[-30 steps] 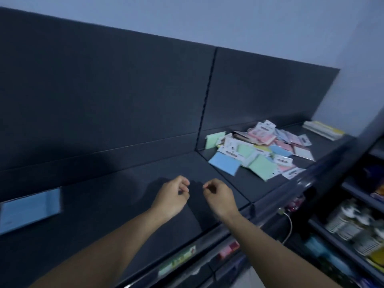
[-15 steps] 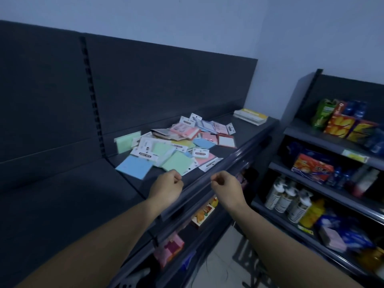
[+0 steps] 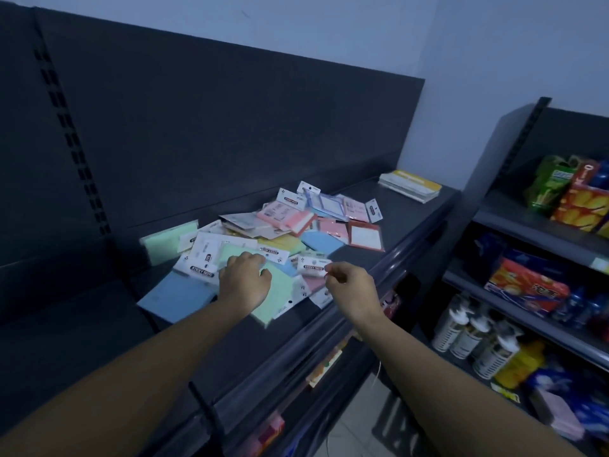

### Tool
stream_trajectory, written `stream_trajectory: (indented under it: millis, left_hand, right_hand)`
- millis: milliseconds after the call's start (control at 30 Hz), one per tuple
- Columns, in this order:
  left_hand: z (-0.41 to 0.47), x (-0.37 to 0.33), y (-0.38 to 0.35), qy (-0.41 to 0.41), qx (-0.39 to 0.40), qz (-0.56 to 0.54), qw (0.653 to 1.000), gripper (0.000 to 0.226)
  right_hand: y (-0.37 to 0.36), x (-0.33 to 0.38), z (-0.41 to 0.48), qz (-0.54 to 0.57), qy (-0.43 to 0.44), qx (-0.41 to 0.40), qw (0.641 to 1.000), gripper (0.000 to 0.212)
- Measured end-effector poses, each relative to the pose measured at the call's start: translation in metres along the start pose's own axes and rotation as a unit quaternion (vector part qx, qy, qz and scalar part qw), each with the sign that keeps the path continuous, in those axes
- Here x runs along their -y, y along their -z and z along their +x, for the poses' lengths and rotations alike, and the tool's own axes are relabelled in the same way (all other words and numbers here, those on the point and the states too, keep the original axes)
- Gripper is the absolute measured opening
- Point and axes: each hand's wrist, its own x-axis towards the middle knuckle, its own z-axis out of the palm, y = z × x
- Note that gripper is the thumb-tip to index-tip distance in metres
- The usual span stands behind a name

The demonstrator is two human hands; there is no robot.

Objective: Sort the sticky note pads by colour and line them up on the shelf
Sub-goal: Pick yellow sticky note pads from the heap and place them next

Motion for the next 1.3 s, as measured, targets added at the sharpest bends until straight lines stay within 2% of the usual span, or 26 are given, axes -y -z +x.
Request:
stream_trajectory:
  millis: [167, 333, 533, 600, 633, 733, 767, 833, 933, 1033, 1133, 1300]
  left_hand:
    - [0.059, 0.016, -0.009, -0.011, -0.004, 0.069, 0.998, 0.039]
    - [0.095, 0.040, -0.013, -0.004, -0.005, 0.074, 0.997, 0.036]
    - [0.119, 0.052, -0.011, -0.024, -0.026, 0.062, 0.997, 0.016]
    - [0.128, 0.051, -0.012, -0.005, -0.021, 0.057, 0.998, 0.010]
    - [0.132, 0.050, -0.013, 0.009, -0.020, 0.056, 0.998, 0.013]
    - [0.144, 0.044, -0.017, 0.075, 0.006, 0.029, 0.997, 0.058]
    - [0.148, 0.043, -0.017, 0.095, 0.018, 0.013, 0.995, 0.069]
    - [0.154, 0.041, -0.020, 0.113, 0.030, -0.008, 0.993, 0.072]
    - [0.160, 0.038, -0.022, 0.096, -0.002, -0.028, 0.995, 0.062]
    - [0.164, 0.035, -0.027, 0.112, -0.047, -0.058, 0.991, 0.074]
    - [0.165, 0.032, -0.032, 0.184, -0.131, -0.076, 0.971, 0.058]
    - [0.157, 0.033, -0.036, 0.259, -0.191, -0.022, 0.946, 0.027]
  right_hand:
    - [-0.022, 0.013, 0.076, -0.067, 0.034, 0.028, 0.997, 0.033]
    - [-0.052, 0.008, 0.121, -0.144, 0.046, 0.097, 0.984, 0.039]
    - [-0.081, 0.001, 0.159, -0.253, 0.125, 0.183, 0.942, 0.025]
    - [-0.087, -0.003, 0.172, -0.282, 0.185, 0.202, 0.919, 0.035]
    - [-0.087, -0.006, 0.178, -0.284, 0.209, 0.215, 0.911, 0.042]
    - [-0.080, -0.014, 0.198, -0.288, 0.275, 0.251, 0.882, 0.060]
    - [-0.077, -0.017, 0.204, -0.287, 0.299, 0.259, 0.873, 0.062]
    - [-0.072, -0.022, 0.216, -0.262, 0.326, 0.265, 0.869, 0.062]
    - [-0.064, -0.024, 0.234, -0.188, 0.305, 0.271, 0.893, 0.064]
    - [-0.061, -0.026, 0.250, -0.117, 0.268, 0.281, 0.914, 0.059]
    - [-0.060, -0.027, 0.259, -0.043, 0.254, 0.279, 0.925, 0.045]
    - [-0.056, -0.031, 0.269, 0.002, 0.225, 0.296, 0.928, 0.044]
